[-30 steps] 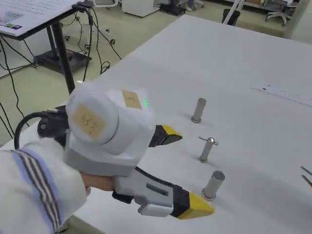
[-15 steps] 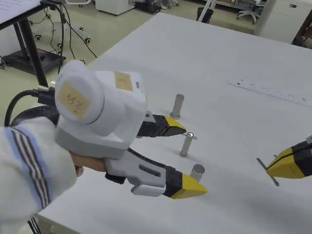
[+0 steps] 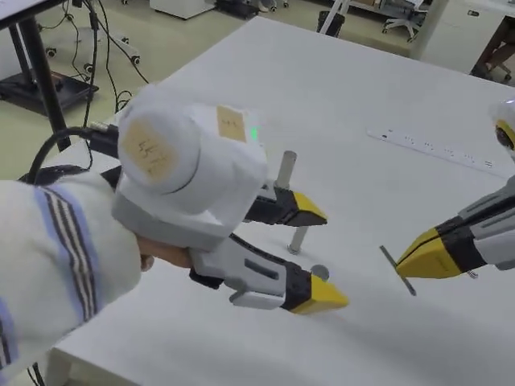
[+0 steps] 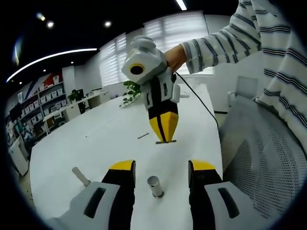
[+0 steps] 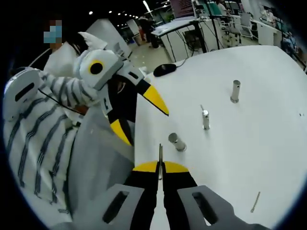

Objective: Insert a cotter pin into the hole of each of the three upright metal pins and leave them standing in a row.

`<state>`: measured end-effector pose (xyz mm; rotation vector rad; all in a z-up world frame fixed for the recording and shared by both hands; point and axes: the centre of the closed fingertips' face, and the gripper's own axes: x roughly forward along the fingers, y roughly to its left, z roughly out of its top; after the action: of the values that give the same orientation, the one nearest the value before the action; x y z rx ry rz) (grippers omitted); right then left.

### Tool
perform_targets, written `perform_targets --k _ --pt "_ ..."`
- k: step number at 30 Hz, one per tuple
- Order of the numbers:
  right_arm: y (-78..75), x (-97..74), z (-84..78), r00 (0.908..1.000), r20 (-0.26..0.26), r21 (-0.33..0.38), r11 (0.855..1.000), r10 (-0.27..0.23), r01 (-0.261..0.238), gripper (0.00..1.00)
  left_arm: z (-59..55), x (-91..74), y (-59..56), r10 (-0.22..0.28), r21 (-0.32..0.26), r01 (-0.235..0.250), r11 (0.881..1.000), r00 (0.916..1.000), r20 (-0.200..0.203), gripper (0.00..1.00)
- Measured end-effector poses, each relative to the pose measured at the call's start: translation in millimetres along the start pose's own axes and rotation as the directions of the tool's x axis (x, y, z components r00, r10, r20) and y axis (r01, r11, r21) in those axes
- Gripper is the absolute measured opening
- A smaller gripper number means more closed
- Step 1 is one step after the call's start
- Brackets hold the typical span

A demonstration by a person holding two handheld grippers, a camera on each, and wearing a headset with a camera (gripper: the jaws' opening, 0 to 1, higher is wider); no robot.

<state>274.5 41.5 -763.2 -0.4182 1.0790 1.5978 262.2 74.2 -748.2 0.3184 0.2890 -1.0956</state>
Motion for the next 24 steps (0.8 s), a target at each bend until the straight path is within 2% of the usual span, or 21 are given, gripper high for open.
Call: perform_targets --k 3,6,10,15,21,24 --pt "5.8 5.1 4.0 0.9993 -0.005 -0.004 0.999 0.037 -0.037 0.03 2.3 2.3 -0.5 -0.011 0.027 0.011 1.0 0.9999 -0.002 0.41" --pt "11.1 8.3 6.3 0.9976 -0.01 0.007 0.998 0.069 -0.069 0.03 1.7 4.4 -1.8 -0.024 0.115 0.028 0.993 0.9991 -0.034 0.31" --pt "15.0 11.0 6.7 0.9951 -0.023 0.029 0.995 0.096 -0.095 0.03 7.6 7.2 -6.2 -0.042 0.167 0.046 0.985 0.9987 -0.027 0.23" --pt "20.2 14.0 7.2 0.9916 -0.029 0.071 0.99 0.126 -0.124 0.03 8.8 10.6 -15.7 -0.108 0.177 0.113 0.978 0.9935 -0.037 0.22" --pt "20.8 13.8 5.2 0.9876 -0.039 0.105 0.983 0.152 -0.147 0.03 4.6 14.8 -15.1 -0.114 0.206 0.124 0.971 0.9917 -0.06 0.17" --pt "21.8 13.4 4.5 0.986 -0.038 0.121 0.98 0.162 -0.157 0.03 4.8 15.4 -13.9 -0.103 0.259 0.119 0.959 0.9918 -0.076 0.12"
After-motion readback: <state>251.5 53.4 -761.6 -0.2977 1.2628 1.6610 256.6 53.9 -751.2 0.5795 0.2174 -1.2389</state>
